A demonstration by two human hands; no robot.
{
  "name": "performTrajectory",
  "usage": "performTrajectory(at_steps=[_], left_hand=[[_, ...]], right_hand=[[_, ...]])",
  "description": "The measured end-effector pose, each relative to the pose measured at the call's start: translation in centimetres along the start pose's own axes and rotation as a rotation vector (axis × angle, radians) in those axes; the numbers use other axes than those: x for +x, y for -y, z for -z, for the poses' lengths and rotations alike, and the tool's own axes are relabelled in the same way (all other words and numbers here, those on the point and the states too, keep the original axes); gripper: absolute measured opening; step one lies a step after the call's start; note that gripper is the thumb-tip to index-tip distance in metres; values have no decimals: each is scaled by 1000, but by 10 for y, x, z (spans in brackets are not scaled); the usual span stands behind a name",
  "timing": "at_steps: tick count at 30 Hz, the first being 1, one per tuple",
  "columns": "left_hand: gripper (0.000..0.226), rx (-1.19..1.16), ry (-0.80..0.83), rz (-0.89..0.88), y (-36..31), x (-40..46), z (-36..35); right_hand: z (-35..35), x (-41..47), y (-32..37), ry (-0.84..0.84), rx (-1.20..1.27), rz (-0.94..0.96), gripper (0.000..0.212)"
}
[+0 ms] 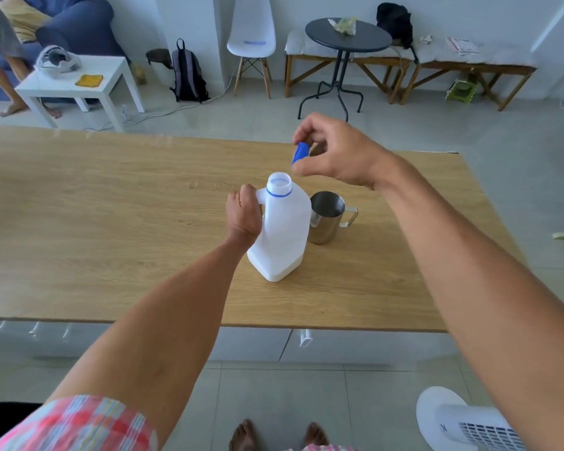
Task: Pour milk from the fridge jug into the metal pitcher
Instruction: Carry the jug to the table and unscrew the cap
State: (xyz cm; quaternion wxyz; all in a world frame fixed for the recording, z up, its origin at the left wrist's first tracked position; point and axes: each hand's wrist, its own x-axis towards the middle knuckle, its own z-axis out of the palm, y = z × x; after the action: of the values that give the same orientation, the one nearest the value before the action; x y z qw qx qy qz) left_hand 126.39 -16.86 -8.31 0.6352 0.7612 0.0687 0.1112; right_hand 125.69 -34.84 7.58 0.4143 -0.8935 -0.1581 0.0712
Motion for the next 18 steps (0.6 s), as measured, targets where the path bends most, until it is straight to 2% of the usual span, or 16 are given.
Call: performTrajectory(at_steps=[3,5,7,10,14,18], left_hand=[[23,-25,6,20,-2,-3,-1],[24,-21,5,25,-2,-4,-1],[23,-14,-2,32,-2,-4,-1],[23,-16,-4,21,-4,-5,-2],[22,-38,2,10,-7,-7,-2],[22,-44,2,4,-7,-7,-2]], right_hand=[[-16,-19,-48,-299,464,-54,52],[-37,-29,-79,-480,554,-162,44],[-59,-42,-103,-555,531,-269,37],[-91,-63,-129,-572,449,-390,38],[-128,-84,-162,-508,241,-514,30],[-152,-87,-192,-422,60,-576,40]])
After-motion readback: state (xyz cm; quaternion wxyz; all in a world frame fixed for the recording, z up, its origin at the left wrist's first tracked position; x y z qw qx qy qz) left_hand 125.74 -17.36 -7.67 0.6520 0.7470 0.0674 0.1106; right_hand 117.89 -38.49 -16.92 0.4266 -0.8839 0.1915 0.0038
